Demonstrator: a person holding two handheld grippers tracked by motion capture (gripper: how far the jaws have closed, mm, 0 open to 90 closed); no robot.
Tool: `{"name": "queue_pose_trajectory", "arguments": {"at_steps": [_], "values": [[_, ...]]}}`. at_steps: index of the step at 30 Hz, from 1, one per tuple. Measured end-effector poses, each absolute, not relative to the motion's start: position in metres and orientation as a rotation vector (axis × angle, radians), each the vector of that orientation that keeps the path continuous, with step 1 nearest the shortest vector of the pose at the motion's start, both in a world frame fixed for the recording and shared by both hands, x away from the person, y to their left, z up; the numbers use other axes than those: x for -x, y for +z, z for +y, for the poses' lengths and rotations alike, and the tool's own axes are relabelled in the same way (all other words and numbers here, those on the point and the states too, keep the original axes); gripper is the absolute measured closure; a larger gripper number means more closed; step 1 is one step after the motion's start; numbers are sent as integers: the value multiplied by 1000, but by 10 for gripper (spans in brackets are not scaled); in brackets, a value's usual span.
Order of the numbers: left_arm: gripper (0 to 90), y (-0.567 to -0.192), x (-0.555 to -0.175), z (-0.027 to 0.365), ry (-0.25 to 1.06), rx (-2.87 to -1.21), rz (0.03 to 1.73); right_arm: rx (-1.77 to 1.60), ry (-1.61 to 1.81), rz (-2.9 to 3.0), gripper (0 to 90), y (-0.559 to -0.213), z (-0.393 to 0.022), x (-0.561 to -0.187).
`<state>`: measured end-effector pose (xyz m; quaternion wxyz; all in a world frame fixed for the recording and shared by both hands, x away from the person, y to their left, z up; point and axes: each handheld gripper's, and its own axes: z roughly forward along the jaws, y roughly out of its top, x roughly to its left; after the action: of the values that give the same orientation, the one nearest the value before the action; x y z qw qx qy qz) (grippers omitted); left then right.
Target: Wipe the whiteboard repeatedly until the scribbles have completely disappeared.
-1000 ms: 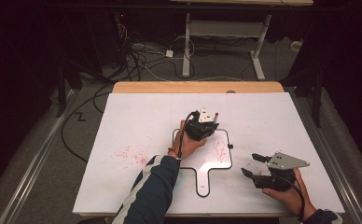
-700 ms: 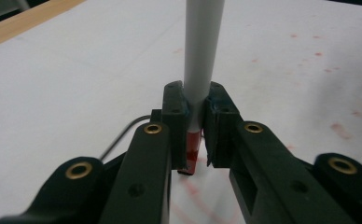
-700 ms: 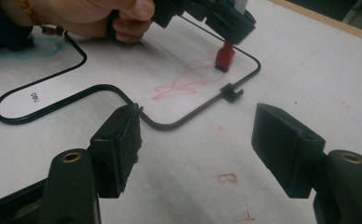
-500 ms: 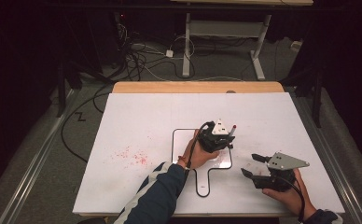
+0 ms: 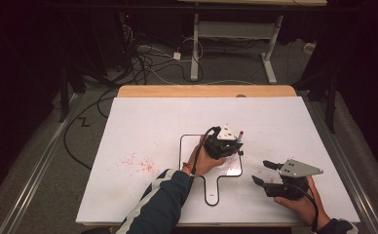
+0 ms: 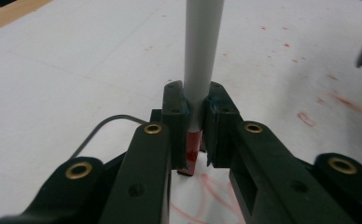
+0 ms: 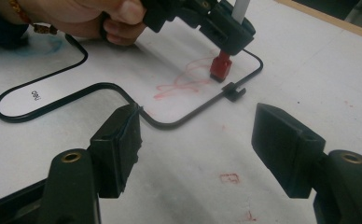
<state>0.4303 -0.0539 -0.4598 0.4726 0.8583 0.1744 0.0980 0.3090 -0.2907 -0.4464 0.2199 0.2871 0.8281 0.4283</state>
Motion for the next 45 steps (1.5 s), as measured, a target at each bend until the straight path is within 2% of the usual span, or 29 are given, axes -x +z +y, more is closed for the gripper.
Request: {"name": "queue_pose_trajectory", "arguments": {"at_steps": [4, 12, 19, 27, 31, 36, 40, 45], "values": [[786, -460, -435, -49, 271, -2109, 425, -796, 1180, 2291, 338, -446, -289, -309], [786, -458, -458, -18, 352, -2109, 553, -794, 1179, 2296, 338, -448, -290, -310], [786, -462, -462, -12, 289, -2056, 607, -784, 1179, 2303, 338, -448, -289, -309], [786, -464, -432, -33, 213, -2056, 487, -784, 1180, 2300, 338, -447, -289, -309], [786, -463, -423, -39, 232, -2082, 440, -779, 1176, 2304, 338, -447, -288, -309], [786, -462, -428, -35, 277, -2101, 437, -779, 1173, 2303, 337, -447, -288, -308], [786, -461, -443, -21, 307, -2097, 504, -781, 1176, 2302, 337, -447, -289, -308], [786, -463, -446, -16, 258, -2069, 547, -775, 1177, 2304, 338, -447, -289, -309]]}}
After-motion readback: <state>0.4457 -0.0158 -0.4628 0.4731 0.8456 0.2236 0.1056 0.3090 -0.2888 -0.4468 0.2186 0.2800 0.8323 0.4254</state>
